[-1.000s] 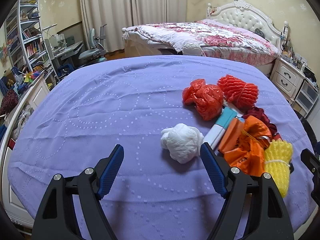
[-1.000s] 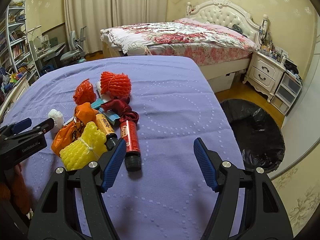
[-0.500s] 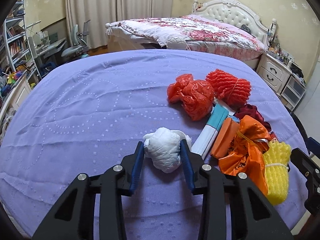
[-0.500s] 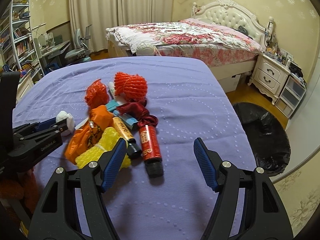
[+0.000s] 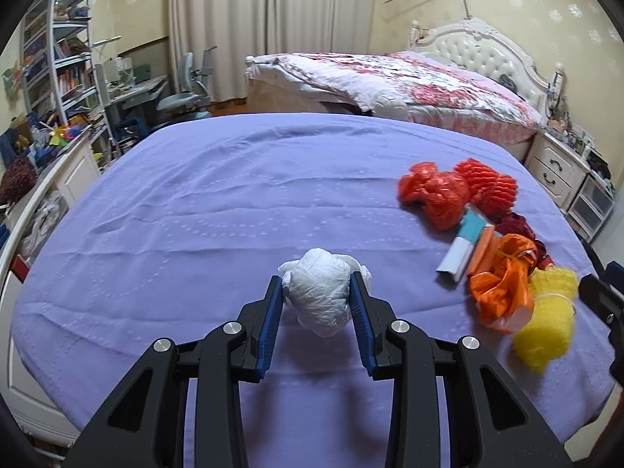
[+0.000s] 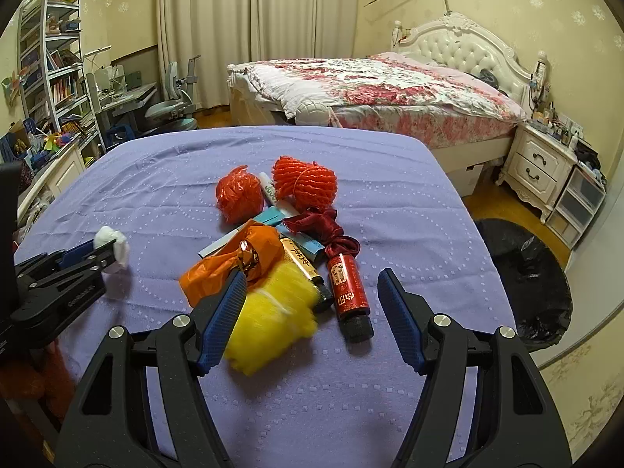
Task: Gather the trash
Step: 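Carry the tissue ball with the left gripper while the right gripper grasps the yellow foam net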
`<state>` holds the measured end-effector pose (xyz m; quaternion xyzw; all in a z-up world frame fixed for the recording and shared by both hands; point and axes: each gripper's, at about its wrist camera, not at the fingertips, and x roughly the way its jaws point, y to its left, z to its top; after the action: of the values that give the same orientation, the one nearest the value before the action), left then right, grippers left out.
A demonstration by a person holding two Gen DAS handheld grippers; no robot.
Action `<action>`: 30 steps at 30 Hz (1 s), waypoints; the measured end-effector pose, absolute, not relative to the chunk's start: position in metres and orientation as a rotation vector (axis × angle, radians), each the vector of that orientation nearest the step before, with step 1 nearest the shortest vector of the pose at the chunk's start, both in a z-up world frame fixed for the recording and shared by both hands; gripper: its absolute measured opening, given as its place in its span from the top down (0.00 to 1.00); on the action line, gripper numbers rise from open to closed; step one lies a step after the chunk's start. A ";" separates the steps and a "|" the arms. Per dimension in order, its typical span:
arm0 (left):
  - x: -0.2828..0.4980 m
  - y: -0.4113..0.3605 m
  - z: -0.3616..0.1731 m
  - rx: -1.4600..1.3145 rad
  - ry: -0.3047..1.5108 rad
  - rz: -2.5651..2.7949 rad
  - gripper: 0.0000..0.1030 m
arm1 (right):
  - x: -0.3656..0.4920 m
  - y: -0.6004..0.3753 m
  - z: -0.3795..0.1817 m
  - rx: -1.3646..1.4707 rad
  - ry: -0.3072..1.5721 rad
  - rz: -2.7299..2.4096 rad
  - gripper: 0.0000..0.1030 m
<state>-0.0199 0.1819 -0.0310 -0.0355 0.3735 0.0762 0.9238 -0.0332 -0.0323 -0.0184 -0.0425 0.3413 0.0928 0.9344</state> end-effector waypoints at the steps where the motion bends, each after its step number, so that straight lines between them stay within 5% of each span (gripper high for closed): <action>1: -0.023 0.185 -0.031 -0.073 0.763 0.167 0.66 | -0.033 -0.032 -0.019 -0.089 0.702 0.189 0.34; 25: -0.046 0.185 -0.031 -0.082 0.732 0.182 0.66 | -0.036 -0.021 -0.049 -0.099 0.795 0.184 0.32; 30: -0.047 0.183 -0.032 -0.082 0.733 0.178 0.66 | -0.033 -0.025 -0.052 -0.050 0.811 0.218 0.42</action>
<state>-0.0471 0.1829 -0.0321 -0.0402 0.3579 0.0871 0.9288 -0.0333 -0.0248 -0.0520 -0.0242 0.3938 0.1059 0.9128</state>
